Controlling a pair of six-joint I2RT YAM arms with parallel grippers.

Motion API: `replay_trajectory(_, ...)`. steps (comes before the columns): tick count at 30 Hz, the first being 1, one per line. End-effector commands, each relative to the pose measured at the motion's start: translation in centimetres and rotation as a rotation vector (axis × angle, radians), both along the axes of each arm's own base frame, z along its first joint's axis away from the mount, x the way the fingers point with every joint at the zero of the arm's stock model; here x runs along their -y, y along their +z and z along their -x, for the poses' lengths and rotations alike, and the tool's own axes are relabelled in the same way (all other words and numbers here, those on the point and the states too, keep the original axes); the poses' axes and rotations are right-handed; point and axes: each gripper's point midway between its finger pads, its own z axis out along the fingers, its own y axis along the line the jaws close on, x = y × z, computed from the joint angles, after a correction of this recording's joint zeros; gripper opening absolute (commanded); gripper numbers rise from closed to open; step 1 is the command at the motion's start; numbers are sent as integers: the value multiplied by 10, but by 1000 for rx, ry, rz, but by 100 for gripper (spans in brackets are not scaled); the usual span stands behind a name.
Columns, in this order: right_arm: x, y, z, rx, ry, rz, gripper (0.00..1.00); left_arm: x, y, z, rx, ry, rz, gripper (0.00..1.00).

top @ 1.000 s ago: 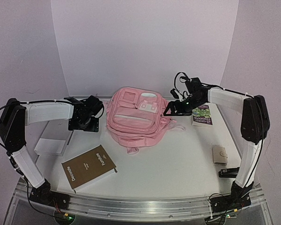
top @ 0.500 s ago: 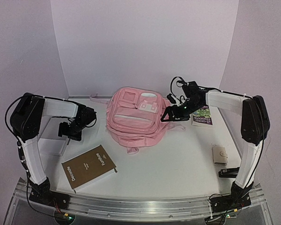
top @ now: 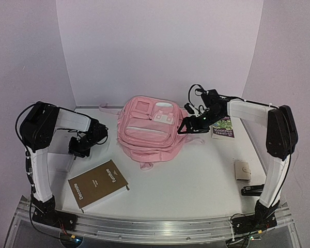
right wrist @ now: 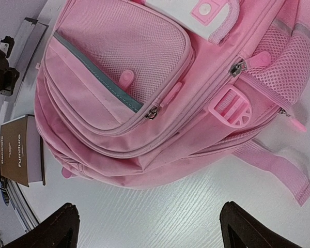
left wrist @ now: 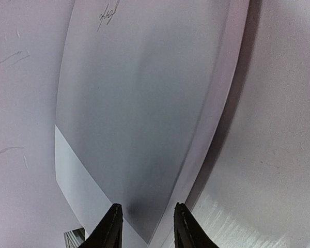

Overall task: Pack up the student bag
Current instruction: Pick up the book from the center of the board.

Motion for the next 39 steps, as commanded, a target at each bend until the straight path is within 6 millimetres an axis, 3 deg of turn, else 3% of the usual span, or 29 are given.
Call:
replay_trajectory(1, -1, 30, 3, 61, 18, -34, 95, -6, 9, -12, 3, -5, -74, 24)
replay_trajectory(6, 0, 30, 2, 63, 16, -32, 95, -3, 15, -20, 14, -14, -80, 1)
replay_trajectory(7, 0, 30, 2, 63, 15, -31, 95, -2, 17, -22, 17, -16, -81, 1)
replay_trajectory(11, 0, 30, 2, 64, 15, -31, 95, 7, 31, -31, 39, -45, -88, 0)
replay_trajectory(17, -2, 33, 2, 61, 16, -41, 95, 48, 61, -43, 80, -149, -114, 0)
replay_trajectory(25, -7, 36, 7, 45, 37, -77, 96, 84, 125, -52, 207, -226, -90, 0)
replay_trajectory(29, -9, 38, 7, 40, 44, -91, 96, 114, 157, -58, 284, -319, -4, 0)
replay_trajectory(39, -12, 49, 8, 18, 59, -152, 98, 187, 201, -56, 348, -546, 122, 0)
